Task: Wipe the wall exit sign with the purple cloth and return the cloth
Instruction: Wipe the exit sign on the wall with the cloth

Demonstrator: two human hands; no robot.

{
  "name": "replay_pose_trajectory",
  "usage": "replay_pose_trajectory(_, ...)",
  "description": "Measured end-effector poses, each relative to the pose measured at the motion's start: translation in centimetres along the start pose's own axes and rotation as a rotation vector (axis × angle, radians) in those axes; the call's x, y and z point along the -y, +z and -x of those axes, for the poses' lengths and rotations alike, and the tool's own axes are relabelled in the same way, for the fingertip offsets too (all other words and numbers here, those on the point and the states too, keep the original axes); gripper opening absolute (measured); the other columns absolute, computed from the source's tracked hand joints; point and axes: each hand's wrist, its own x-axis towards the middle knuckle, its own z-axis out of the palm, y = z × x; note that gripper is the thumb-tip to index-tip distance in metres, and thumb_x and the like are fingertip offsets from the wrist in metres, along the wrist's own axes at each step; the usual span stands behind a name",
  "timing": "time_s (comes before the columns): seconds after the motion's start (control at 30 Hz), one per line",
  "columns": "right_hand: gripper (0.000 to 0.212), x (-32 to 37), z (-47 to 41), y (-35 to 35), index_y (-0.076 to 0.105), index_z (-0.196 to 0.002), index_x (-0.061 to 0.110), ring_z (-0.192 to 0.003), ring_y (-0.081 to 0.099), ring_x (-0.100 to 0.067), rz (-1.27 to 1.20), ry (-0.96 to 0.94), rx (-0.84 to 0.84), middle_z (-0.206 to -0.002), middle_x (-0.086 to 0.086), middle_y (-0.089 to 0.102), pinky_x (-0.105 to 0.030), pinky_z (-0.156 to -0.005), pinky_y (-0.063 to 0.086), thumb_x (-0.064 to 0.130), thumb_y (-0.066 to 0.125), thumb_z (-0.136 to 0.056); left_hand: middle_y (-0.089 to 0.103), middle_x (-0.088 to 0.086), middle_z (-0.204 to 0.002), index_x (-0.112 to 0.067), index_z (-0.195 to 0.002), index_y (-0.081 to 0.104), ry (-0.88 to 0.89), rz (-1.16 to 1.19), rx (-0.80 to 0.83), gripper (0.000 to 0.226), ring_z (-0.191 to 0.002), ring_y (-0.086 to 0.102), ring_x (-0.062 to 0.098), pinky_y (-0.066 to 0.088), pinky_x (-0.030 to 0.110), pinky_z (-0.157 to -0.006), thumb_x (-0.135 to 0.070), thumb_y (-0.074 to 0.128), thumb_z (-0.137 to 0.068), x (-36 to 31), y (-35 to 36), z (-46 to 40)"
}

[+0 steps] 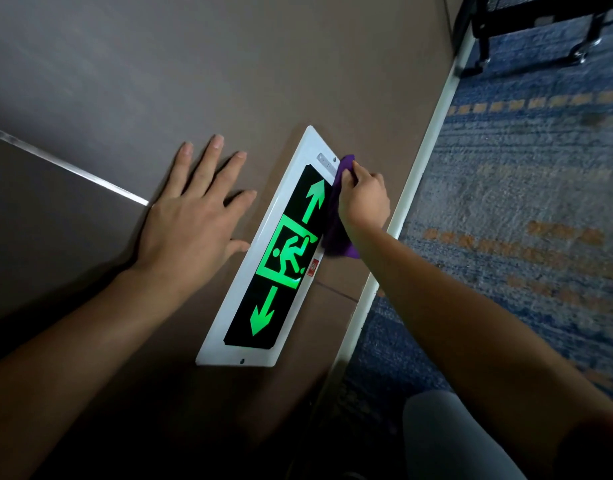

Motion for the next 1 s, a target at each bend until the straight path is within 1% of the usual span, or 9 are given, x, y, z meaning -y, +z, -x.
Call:
replay_pose_trajectory(0.1,0.046,-0.1,0.4,0.1,0.051,-0.147,0.034,-0.099,0.066,-0.025,-0.008,0.067,0.031,-0.127,-0.002,0.057,-0.042,-0.09,0.055,0.048,0.036,-0.106,0.02,0.015,-0.175,-0.024,-0.153,0.054,-0.014,-0.002,0.019,0.077,-0.163,0.009,0.042,0.005,0.06,-0.131,-0.065,0.065,-0.089,-0.1,0.0,0.0)
replay_pose_trajectory(0.33,0.047,-2.5,3.7,0.7,0.048,-0.149,0.031,-0.101,0.065,-0.026,0.01,0.051,0.069,-0.129,-0.002,0.055,-0.038,-0.088,0.053,0.048,0.036,-0.107,0.022,0.014,-0.174,-0.025,-0.152,0.056,-0.019,0.0,0.022,0.076,-0.163,0.01,0.042,0.005,0.059,-0.131,-0.066,0.065,-0.089,-0.1,-0.1,0.0)
replay_pose_trajectory(0.5,0.047,-4.0,7.0,0.8,0.048,-0.15,0.031,-0.098,0.065,-0.021,-0.012,0.017,0.112,-0.128,-0.001,0.056,-0.028,-0.076,0.049,0.047,0.041,-0.106,0.033,0.015,-0.17,-0.02,-0.143,0.065,0.001,0.051,-0.005,0.07,-0.161,0.018,0.045,0.009,0.061,-0.13,-0.056,0.077,-0.085,-0.2,-0.2,0.0)
replay_pose_trajectory(0.6,0.046,-4.5,8.3,0.5,0.051,-0.148,0.03,-0.095,0.06,-0.014,-0.053,-0.086,0.116,-0.122,0.001,0.059,-0.018,-0.066,0.042,0.045,0.049,-0.104,0.038,0.017,-0.167,-0.017,-0.138,0.069,0.007,0.066,-0.024,0.068,-0.159,0.023,0.046,0.012,0.063,-0.129,-0.052,0.083,-0.081,-0.1,0.0,0.0)
replay_pose_trajectory(0.67,0.045,-4.2,7.4,-0.1,0.052,-0.146,0.031,-0.099,0.061,-0.012,-0.161,-0.113,0.089,-0.12,0.003,0.06,-0.021,-0.075,0.049,0.043,0.053,-0.103,0.039,0.017,-0.167,-0.016,-0.138,0.07,0.006,0.066,-0.03,0.069,-0.159,0.024,0.047,0.014,0.064,-0.128,-0.052,0.084,-0.08,0.0,0.1,0.1)
replay_pose_trajectory(0.73,0.046,-3.1,4.4,-0.7,0.052,-0.147,0.031,-0.103,0.061,-0.012,-0.267,-0.019,0.04,-0.125,0.003,0.06,-0.032,-0.088,0.056,0.042,0.053,-0.102,0.037,0.016,-0.168,-0.018,-0.14,0.068,0.003,0.06,-0.023,0.07,-0.16,0.022,0.046,0.013,0.063,-0.129,-0.054,0.081,-0.082,-0.1,-0.1,0.1)
replay_pose_trajectory(0.83,0.047,-1.8,-0.1,-2.0,0.051,-0.148,0.031,-0.094,0.059,-0.005,-0.196,0.025,0.063,-0.13,0.001,0.059,-0.018,-0.079,0.05,0.041,0.052,-0.102,0.03,0.014,-0.172,-0.022,-0.146,0.063,0.006,0.05,0.004,0.07,-0.162,0.015,0.044,0.008,0.061,-0.13,-0.058,0.073,-0.087,-0.1,-0.1,0.0)
replay_pose_trajectory(0.93,0.048,-1.6,-1.3,-2.1,0.049,-0.149,0.03,-0.11,0.061,-0.016,-0.137,-0.026,0.153,-0.137,0.0,0.058,-0.028,-0.089,0.051,0.038,0.053,-0.101,0.027,0.012,-0.173,-0.025,-0.148,0.06,0.001,0.027,0.016,0.07,-0.163,0.011,0.043,0.007,0.061,-0.13,-0.061,0.069,-0.089,-0.1,-0.1,0.1)
replay_pose_trajectory(1.0,0.047,-1.8,-0.5,-1.8,0.05,-0.149,0.029,-0.107,0.059,-0.016,-0.119,-0.031,0.157,-0.135,-0.002,0.057,-0.029,-0.086,0.049,0.038,0.052,-0.102,0.029,0.012,-0.172,-0.024,-0.147,0.062,-0.001,0.039,0.015,0.069,-0.162,0.013,0.043,0.008,0.062,-0.13,-0.06,0.071,-0.088,-0.1,-0.1,0.1)
